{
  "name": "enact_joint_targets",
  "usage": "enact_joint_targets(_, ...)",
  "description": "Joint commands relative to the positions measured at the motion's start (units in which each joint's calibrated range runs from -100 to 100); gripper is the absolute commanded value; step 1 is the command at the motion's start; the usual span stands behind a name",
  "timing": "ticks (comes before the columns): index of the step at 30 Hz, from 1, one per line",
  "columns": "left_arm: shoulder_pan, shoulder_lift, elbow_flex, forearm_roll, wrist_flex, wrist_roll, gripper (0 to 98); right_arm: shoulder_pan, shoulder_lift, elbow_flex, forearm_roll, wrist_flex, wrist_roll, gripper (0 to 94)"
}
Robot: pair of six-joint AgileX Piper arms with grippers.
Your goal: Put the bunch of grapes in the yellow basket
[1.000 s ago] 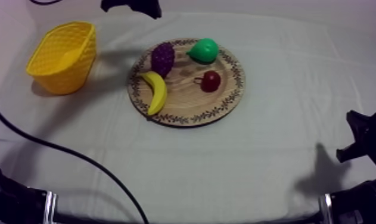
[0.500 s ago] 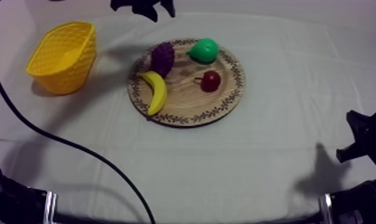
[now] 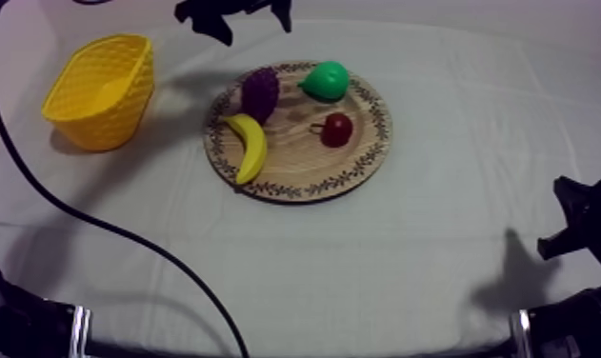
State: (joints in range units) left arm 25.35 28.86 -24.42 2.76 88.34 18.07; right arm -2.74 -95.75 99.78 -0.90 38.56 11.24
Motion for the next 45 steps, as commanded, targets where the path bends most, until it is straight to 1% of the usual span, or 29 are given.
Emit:
enact_joint_targets(1,-0.15,0.05,0.38,-0.06,0.05,-0.10,81.4,-0.01,0.00,0.00,-0.01,-0.01,0.02,0.3)
enact_joint_targets(9,-1.04,2.25,1.13,-0.41,0.12,-0.08,80.6,-0.01,0.00,0.00,-0.01,-0.01,0.02,0.3)
enact_joint_targets(17,-1.32,7.67,-0.22,-0.44,0.16,-0.13,80.9,-0.01,0.00,0.00,-0.01,-0.01,0.02,0.3)
enact_joint_targets(29,-1.08,17.43,-6.96,-0.23,0.26,-0.56,80.7,-0.01,0.00,0.00,-0.01,-0.01,0.02,0.3)
enact_joint_targets(45,-1.77,27.05,-15.87,-0.30,3.13,-0.32,79.9,-0.01,0.00,0.00,-0.01,-0.01,0.02,0.3)
